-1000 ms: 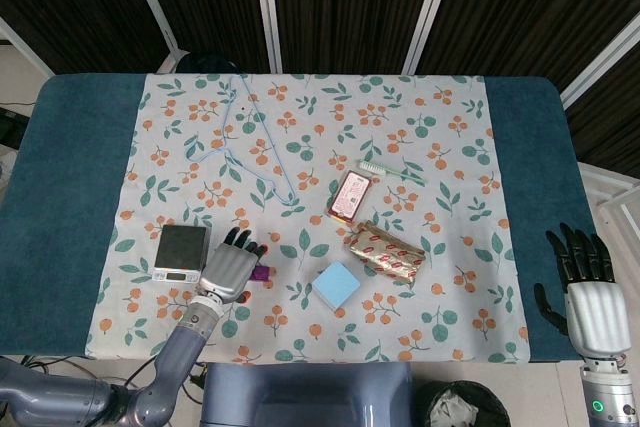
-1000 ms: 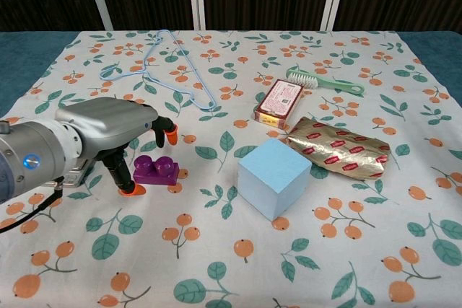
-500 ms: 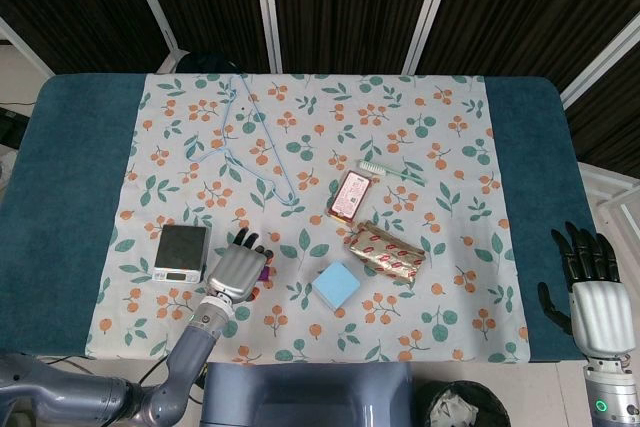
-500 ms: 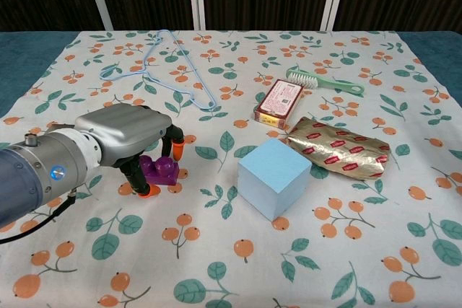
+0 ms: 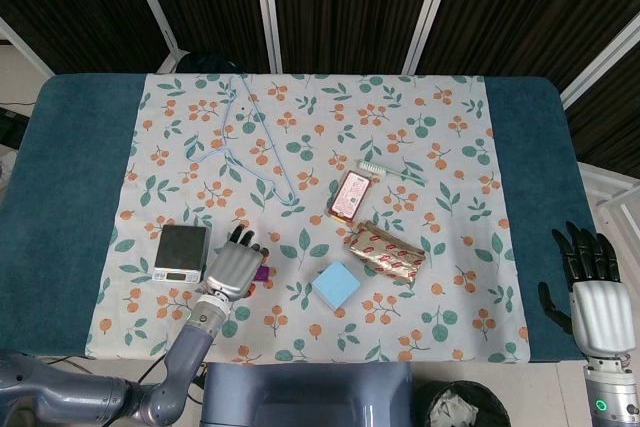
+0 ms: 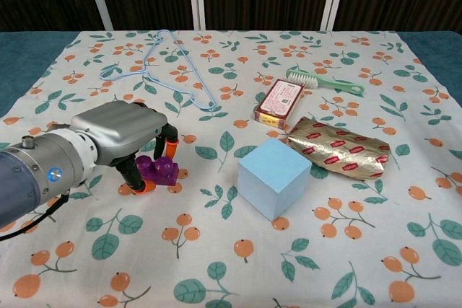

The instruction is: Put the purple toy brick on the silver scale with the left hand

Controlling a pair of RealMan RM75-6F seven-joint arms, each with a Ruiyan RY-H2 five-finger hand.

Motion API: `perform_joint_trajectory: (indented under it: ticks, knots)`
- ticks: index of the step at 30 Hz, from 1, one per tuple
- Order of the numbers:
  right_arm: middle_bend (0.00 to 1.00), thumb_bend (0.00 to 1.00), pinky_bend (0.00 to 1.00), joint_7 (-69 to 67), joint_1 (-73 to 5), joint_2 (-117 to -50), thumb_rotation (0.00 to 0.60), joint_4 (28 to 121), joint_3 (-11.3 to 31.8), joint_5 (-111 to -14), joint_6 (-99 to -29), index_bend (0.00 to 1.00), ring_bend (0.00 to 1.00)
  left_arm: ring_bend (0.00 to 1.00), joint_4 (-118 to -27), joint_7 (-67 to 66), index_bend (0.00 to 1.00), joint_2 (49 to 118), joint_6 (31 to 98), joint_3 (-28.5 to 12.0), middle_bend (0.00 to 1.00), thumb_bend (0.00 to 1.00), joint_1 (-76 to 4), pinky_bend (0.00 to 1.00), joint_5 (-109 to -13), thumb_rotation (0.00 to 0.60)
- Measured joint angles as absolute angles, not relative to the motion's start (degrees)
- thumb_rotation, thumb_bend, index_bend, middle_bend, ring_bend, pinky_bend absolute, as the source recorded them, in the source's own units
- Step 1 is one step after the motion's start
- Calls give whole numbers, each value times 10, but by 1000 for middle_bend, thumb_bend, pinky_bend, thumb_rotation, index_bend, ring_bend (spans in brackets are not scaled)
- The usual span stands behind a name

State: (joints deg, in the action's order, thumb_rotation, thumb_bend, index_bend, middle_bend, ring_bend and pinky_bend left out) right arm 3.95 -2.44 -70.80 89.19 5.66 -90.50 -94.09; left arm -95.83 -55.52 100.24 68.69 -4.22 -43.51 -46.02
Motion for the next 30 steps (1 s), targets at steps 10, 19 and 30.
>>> perform_joint_trajectory:
  ticks: [10, 19, 30]
  knots:
    - [35, 481, 11, 39, -25, -708, 600, 891, 57, -904, -939, 74, 7, 169, -943, -558, 489, 1008, 690, -36, 476, 301, -436, 110, -466, 600]
    - [35, 481, 11, 39, -24, -707, 600, 892, 58, -903, -941, 74, 7, 172, -953, -541, 491, 996, 693, -49, 479, 312, -434, 111, -469, 600]
    - [35, 481, 11, 42, -25, -709, 600, 891, 56, -905, -938, 74, 7, 173, -1011, -507, 491, 895, 701, -54, 479, 312, -418, 111, -495, 600]
